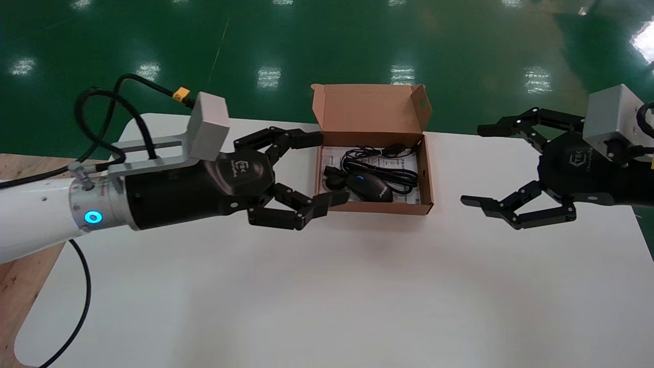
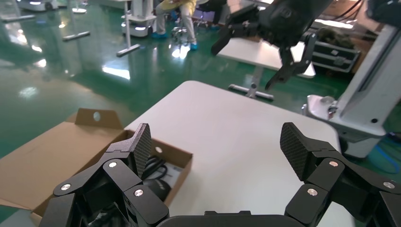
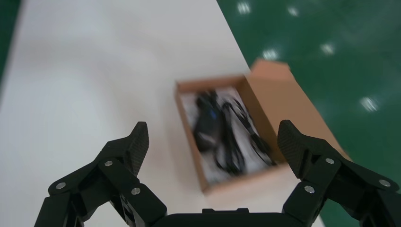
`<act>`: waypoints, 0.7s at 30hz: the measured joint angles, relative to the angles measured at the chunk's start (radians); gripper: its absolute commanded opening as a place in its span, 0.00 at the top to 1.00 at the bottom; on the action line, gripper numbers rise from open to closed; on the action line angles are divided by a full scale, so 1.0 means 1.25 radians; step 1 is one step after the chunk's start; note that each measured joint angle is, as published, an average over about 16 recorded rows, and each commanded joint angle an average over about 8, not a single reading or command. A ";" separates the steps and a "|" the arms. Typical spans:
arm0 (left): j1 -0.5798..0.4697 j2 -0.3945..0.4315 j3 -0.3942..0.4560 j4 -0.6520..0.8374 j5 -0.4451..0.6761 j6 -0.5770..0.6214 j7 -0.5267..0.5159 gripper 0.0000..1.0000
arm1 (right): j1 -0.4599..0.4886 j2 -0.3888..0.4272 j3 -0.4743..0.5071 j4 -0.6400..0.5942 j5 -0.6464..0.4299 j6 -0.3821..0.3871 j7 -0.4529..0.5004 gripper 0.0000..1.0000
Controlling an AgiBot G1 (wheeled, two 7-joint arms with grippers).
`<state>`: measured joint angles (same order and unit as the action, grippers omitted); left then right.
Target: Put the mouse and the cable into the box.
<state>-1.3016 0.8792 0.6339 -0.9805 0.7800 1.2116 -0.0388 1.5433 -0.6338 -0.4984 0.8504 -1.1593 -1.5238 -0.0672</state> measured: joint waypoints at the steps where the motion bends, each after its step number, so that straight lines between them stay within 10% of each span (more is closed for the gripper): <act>1: 0.009 -0.010 -0.013 -0.012 -0.002 0.011 -0.006 0.00 | -0.018 0.001 0.008 0.017 0.017 0.001 0.010 0.00; 21: 0.173 -0.204 -0.271 -0.232 -0.038 0.217 -0.112 0.00 | -0.363 0.017 0.168 0.335 0.331 0.021 0.193 0.00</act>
<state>-1.0850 0.6238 0.2955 -1.2704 0.7326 1.4827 -0.1790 1.0902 -0.6128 -0.2883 1.2687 -0.7453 -1.4973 0.1743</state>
